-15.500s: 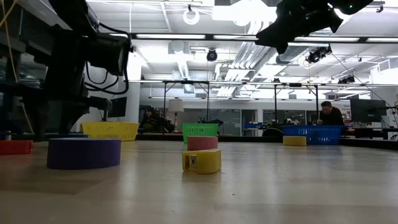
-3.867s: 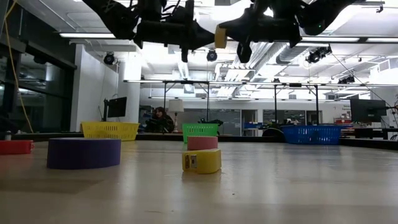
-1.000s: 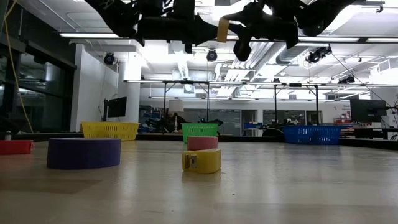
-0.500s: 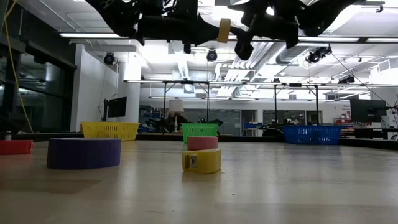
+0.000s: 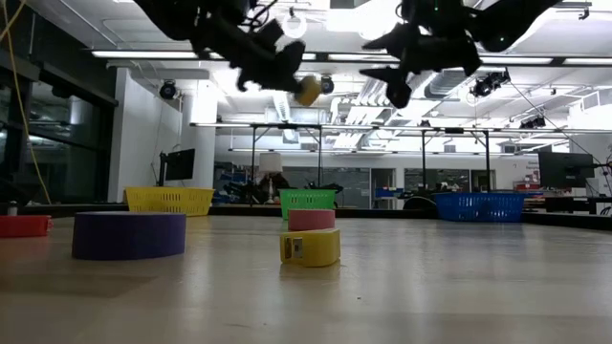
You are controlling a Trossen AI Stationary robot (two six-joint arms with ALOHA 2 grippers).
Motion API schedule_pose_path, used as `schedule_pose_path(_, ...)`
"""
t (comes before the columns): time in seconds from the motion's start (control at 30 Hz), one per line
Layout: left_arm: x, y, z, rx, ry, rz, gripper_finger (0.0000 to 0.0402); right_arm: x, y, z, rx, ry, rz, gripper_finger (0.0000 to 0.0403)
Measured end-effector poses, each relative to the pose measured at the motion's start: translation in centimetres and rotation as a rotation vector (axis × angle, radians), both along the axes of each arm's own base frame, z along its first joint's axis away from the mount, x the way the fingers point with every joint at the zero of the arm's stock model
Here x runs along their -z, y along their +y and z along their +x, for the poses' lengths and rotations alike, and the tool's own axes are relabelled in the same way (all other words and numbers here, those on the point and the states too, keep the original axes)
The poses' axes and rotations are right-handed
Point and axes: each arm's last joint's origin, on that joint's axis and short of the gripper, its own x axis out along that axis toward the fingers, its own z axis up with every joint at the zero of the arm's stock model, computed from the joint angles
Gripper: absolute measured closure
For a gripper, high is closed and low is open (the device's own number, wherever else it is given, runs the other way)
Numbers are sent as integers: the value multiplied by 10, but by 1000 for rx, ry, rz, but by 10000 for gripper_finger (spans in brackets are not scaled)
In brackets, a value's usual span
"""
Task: Pick and place Stapler, Stapler remover, tape
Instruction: Put the yellow tape into the yellow basket
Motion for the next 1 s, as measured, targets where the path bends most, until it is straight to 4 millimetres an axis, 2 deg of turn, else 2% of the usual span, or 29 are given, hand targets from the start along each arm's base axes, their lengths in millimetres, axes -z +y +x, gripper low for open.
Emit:
schedule_pose_path(0.23, 17, 4, -18, -367, 178, -51, 360, 7, -6, -10, 105, 83, -23, 210)
schedule_pose_path(0.43, 36, 19, -39, -608, 181, -203, 365, 9, -7, -11, 102, 99, -35, 210)
schedule_pose_path(0.73, 54, 47, -82, -957, 29, -465, 373, 11, -6, -12, 89, 114, -64, 210)
schedule_pose_path(1.0, 60, 52, -98, -1169, -179, -570, 371, 12, -6, -12, 75, 115, -115, 210)
